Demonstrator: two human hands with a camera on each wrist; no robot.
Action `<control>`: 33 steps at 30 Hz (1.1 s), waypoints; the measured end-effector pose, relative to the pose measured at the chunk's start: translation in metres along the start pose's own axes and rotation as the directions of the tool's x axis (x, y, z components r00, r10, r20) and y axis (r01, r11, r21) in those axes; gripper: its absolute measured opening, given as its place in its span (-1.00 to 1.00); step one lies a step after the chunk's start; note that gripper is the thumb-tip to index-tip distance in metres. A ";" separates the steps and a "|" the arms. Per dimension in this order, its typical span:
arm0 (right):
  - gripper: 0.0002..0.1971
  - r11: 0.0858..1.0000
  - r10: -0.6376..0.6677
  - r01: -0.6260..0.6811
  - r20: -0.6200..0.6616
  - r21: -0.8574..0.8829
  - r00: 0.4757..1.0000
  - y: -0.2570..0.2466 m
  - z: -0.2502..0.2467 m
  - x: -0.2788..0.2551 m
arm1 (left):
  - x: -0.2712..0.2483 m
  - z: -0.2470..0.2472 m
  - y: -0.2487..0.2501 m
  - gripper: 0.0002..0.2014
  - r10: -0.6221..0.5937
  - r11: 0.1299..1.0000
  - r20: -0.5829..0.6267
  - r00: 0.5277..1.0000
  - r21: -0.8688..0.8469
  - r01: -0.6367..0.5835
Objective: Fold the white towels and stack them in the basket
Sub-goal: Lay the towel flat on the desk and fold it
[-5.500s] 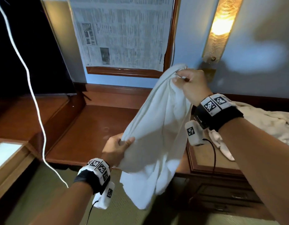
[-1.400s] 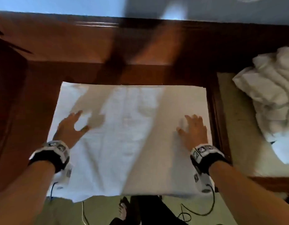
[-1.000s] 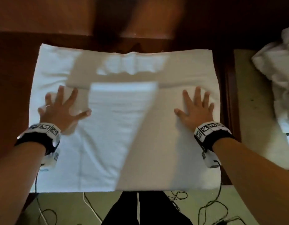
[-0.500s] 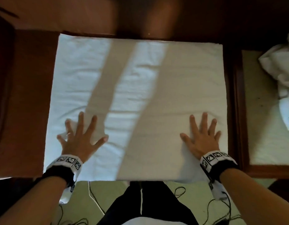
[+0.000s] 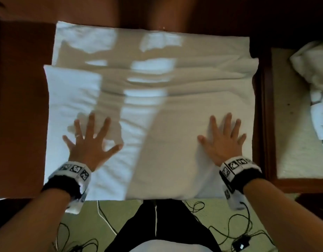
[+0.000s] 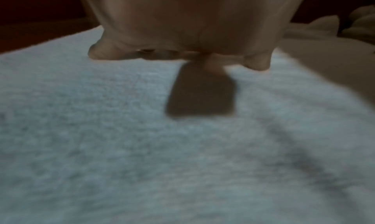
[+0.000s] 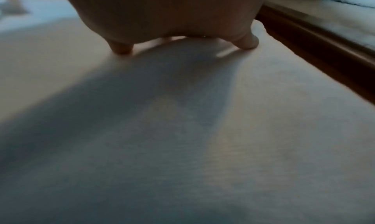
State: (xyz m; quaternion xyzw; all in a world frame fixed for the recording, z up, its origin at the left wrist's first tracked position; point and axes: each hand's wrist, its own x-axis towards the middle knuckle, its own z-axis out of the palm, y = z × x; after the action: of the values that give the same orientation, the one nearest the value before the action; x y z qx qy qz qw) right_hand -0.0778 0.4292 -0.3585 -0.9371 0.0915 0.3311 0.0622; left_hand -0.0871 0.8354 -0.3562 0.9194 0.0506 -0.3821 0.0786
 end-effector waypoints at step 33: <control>-0.13 0.998 -0.057 0.062 -0.211 0.017 0.976 0.076 0.104 -0.122 | -0.091 0.119 -0.062 0.02 0.021 0.998 -0.203 0.979 0.069 -0.007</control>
State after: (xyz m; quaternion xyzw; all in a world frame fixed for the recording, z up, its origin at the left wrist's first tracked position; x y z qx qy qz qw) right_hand -0.2507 0.3899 -0.3663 -0.9684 0.0733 0.2270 0.0732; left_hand -0.2432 0.8721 -0.3804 0.9561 0.0389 -0.2870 0.0445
